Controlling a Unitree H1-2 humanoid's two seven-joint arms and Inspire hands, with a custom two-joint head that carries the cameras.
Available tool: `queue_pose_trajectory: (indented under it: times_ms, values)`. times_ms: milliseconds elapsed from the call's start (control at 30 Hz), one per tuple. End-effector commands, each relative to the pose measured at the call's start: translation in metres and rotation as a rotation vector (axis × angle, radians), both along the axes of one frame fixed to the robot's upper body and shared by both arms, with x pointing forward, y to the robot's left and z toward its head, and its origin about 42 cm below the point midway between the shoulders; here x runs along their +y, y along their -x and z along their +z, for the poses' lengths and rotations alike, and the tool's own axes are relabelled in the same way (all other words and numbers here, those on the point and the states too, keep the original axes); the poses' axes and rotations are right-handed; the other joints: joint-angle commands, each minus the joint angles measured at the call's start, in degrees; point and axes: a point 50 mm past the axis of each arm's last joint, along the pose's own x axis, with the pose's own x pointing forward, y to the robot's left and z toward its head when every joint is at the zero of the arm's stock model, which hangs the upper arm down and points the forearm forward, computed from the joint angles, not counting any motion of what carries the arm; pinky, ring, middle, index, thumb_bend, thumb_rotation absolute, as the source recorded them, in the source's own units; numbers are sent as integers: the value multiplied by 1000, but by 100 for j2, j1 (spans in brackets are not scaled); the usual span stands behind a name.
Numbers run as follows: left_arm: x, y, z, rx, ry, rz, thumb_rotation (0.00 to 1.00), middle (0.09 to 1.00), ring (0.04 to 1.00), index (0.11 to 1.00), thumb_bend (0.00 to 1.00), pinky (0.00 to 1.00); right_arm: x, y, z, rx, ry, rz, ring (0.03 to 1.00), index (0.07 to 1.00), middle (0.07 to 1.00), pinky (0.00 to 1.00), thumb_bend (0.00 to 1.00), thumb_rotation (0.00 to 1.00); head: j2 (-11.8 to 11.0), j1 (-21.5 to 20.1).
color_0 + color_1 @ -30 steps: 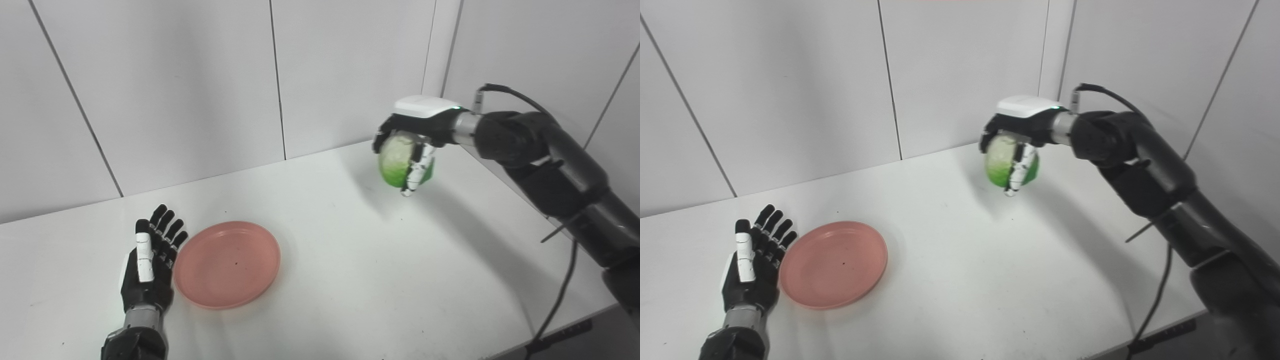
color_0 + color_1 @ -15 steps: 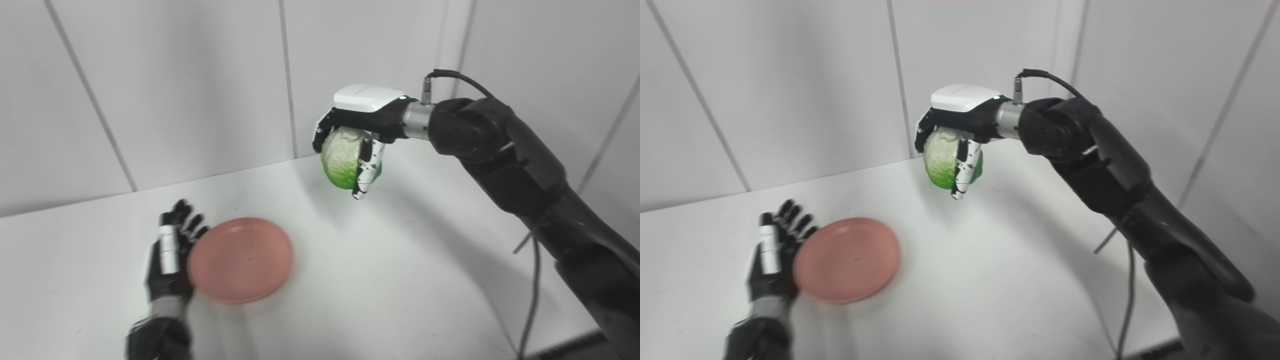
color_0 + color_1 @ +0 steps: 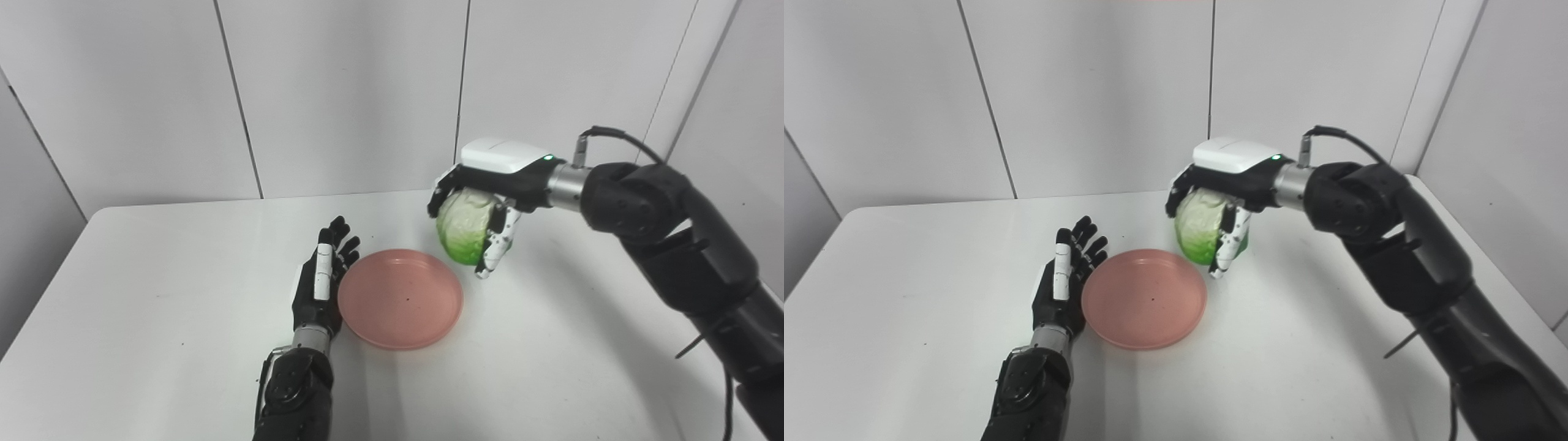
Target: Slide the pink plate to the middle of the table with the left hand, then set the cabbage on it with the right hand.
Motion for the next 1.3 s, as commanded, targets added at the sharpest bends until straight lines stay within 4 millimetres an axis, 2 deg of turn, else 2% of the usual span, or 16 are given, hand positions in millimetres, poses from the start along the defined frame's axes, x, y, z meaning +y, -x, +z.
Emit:
queue_pose_trajectory:
  times_ms: [0,100,167,233,300,333,367,667,700,733,767,800,1067,1133,1267]
  values:
    - [-7,6,-10,21,9,0,876,946,896,870,943,945,11,-2,20,-96,-20,47,297,500,439,236,525,0,-2,3]
    - [-10,6,-10,27,16,5,874,947,897,862,937,947,21,-7,6,-78,-21,81,288,487,469,228,528,0,-18,116]
    - [-11,7,-11,34,19,9,865,947,896,854,948,946,24,-10,-1,-64,-26,96,291,511,410,234,521,0,-19,154]
    - [-12,7,-11,41,23,14,860,948,897,851,953,946,27,-12,-6,-59,-25,108,292,515,401,235,520,0,-20,190]
    - [-13,7,-12,46,27,15,852,947,899,843,956,948,29,-13,-11,-64,-19,113,299,493,454,239,526,0,-23,212]
    - [-14,7,-12,47,28,14,854,949,903,843,957,958,30,-13,-14,-63,-18,111,300,506,421,240,523,0,-23,230]
    - [-15,7,-13,47,28,12,855,950,905,844,956,964,31,-14,-16,-62,-19,110,291,495,446,232,526,0,-28,237]
    - [-18,8,-15,52,45,14,836,952,911,842,955,998,30,-20,-47,-32,-29,72,268,485,472,211,529,0,-35,301]
    - [-18,8,-14,53,46,16,833,947,909,839,952,996,30,-21,-49,-30,-27,67,277,485,472,220,529,0,-28,311]
    - [-18,8,-14,54,46,17,830,942,906,837,952,987,30,-21,-52,-27,-24,59,296,508,425,248,522,0,-28,311]
    - [-19,8,-15,56,47,18,829,940,905,835,954,983,30,-21,-55,-21,-30,48,305,515,414,269,521,0,-22,319]
    - [-19,8,-15,57,48,18,827,939,906,834,956,980,30,-22,-57,-17,-38,39,323,521,409,316,520,0,-16,322]
    - [-22,7,-14,55,44,16,827,939,905,829,965,955,27,-27,-73,-20,-111,-8,343,524,417,327,521,0,-9,347]
    - [-23,7,-13,54,41,15,827,936,904,827,965,940,28,-27,-78,-21,-128,-8,352,525,416,358,521,0,-3,357]
    - [-23,7,-13,50,38,12,836,943,905,830,950,949,29,-29,-84,5,-183,-4,346,525,420,292,521,0,-13,363]
